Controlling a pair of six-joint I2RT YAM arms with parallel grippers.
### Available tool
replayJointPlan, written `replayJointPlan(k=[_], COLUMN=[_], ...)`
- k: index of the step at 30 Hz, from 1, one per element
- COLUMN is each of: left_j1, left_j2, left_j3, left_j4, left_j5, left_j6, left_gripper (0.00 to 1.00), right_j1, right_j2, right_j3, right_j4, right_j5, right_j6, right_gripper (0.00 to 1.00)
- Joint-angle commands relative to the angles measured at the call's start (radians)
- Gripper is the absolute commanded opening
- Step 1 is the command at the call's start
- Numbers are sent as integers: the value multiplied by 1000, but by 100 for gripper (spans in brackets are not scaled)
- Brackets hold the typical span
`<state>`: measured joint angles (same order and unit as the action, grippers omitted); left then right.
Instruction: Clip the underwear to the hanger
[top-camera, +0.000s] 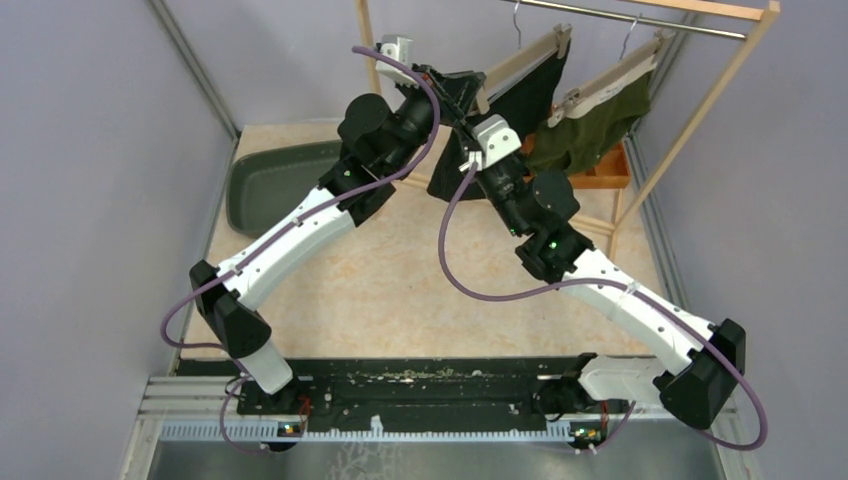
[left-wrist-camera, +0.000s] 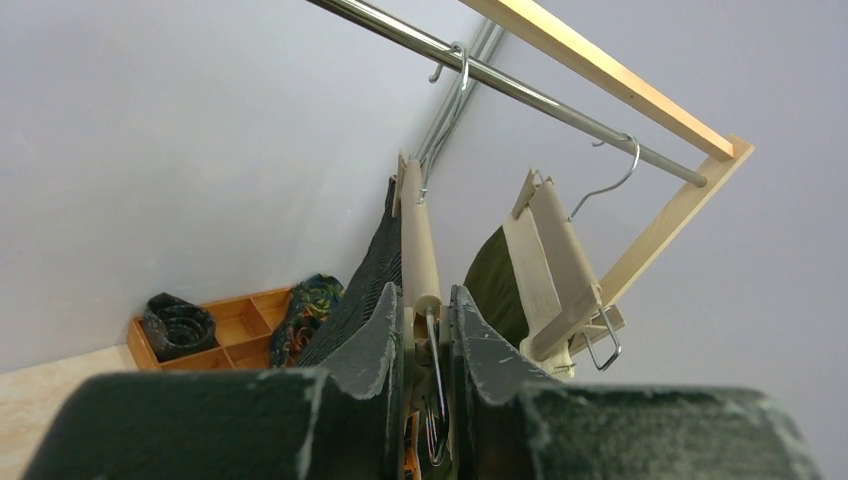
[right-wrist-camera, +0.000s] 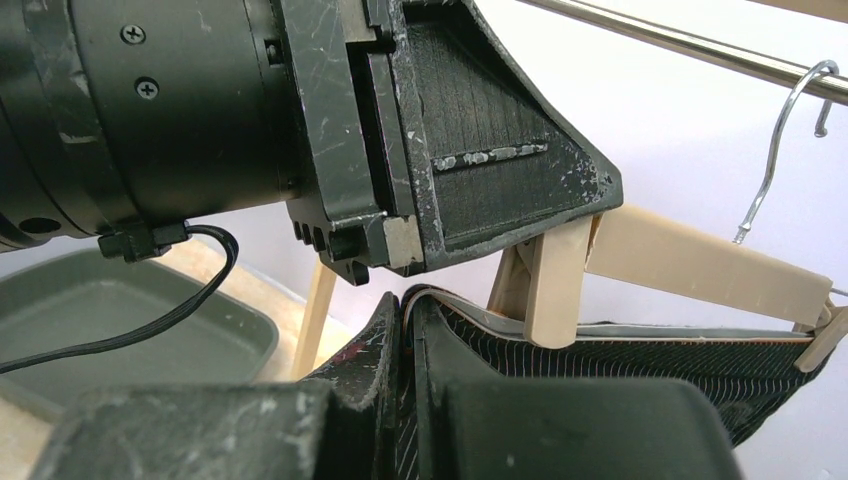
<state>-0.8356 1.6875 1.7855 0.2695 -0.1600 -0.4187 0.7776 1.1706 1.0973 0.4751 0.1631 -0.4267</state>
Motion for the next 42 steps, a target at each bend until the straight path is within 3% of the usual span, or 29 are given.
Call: replayJointPlan(k=[1, 22, 42], left_j1=[-8, -7, -7], left_j2=[39, 47, 49], left_j3=[1, 33, 24], left_j4=[-56, -39, -36], left_j5=[-24, -58, -14], left_j6=[36, 102, 115], left_gripper=[0, 0, 0], right_j1=[34, 34, 34], right_j2=[-2, -67, -42], right_j3=[84, -37, -5], right_j4=[71, 63, 66], right_j5=[-144, -125, -145], right_j6=[11, 45, 39], right_gripper=[0, 0, 0])
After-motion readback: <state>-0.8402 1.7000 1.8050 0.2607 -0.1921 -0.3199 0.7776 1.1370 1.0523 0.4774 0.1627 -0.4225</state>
